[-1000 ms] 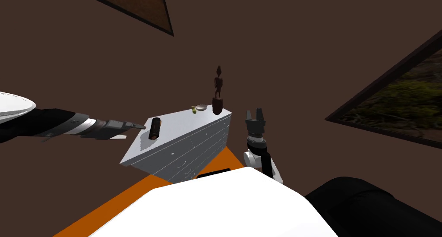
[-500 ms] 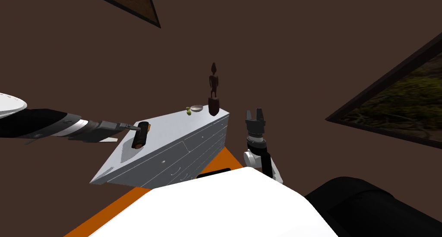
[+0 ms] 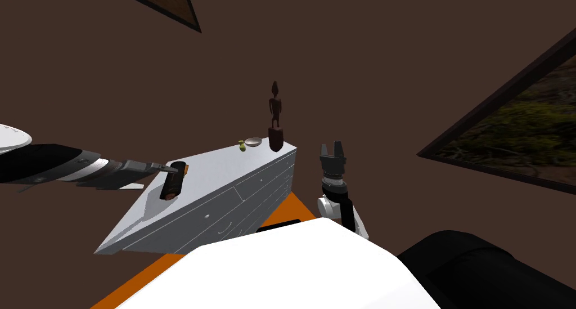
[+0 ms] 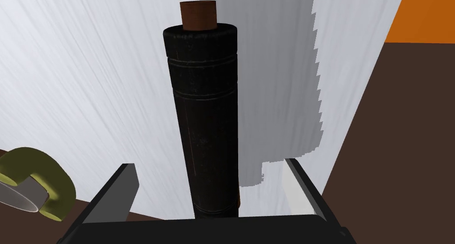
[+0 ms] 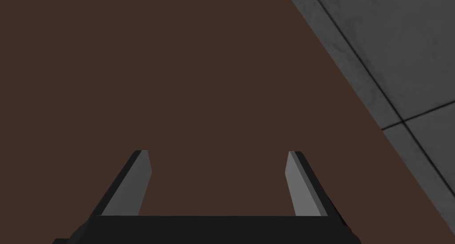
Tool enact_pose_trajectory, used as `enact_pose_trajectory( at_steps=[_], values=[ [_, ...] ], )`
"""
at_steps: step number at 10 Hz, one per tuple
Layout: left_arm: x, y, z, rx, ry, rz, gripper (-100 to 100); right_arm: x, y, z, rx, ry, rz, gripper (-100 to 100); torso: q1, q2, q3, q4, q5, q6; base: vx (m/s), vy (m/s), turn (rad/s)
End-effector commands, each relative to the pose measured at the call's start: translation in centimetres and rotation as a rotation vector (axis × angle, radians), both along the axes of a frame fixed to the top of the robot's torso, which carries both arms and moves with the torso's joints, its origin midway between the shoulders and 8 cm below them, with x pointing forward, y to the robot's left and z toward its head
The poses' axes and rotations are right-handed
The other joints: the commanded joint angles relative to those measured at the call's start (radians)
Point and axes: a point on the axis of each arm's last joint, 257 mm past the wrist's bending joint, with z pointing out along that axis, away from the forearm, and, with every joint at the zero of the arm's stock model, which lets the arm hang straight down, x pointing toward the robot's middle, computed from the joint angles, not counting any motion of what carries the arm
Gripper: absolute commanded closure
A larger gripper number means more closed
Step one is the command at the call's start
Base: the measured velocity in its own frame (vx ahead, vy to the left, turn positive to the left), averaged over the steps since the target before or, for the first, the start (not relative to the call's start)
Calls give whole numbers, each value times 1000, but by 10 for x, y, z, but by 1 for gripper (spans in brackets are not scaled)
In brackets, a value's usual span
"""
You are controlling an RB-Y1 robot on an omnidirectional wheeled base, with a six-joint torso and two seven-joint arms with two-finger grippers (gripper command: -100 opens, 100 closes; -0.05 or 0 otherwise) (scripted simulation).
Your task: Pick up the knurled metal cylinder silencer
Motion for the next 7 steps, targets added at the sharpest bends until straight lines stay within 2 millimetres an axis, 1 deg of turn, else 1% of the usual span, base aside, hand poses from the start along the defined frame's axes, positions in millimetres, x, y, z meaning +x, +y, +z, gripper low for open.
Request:
enact_pose_trajectory(
  at_steps=[1, 3, 4, 5, 6, 7],
  values=[
    [2, -3, 5, -10, -8, -1, -100, 0, 0, 0, 0, 0, 0, 0, 0, 0, 0, 0, 0, 0, 16, -4, 16],
    [2, -5, 6, -19, -10, 0, -100, 0, 0, 0, 0, 0, 0, 0, 1, 2, 1, 0, 1, 0, 0, 0, 0],
    [-19, 21, -7, -9, 59, 102, -100, 0, 0, 0, 0, 0, 0, 0, 2, 3, 1, 1, 0, 0, 78, -29, -278],
    [-11, 22, 1, 4, 33, 96, -100, 0, 0, 0, 0, 0, 0, 0, 0, -2, -1, -1, 1, 1, 81, -29, -179],
    [-11, 23, 4, 15, 33, 95, -100, 0, 0, 0, 0, 0, 0, 0, 0, -3, -2, -1, 0, 0, 42, -17, 15],
    [-17, 20, -4, -12, 52, 106, -100, 0, 0, 0, 0, 0, 0, 0, 0, -1, -1, 0, 0, 0, 18, -9, 23]
  ],
)
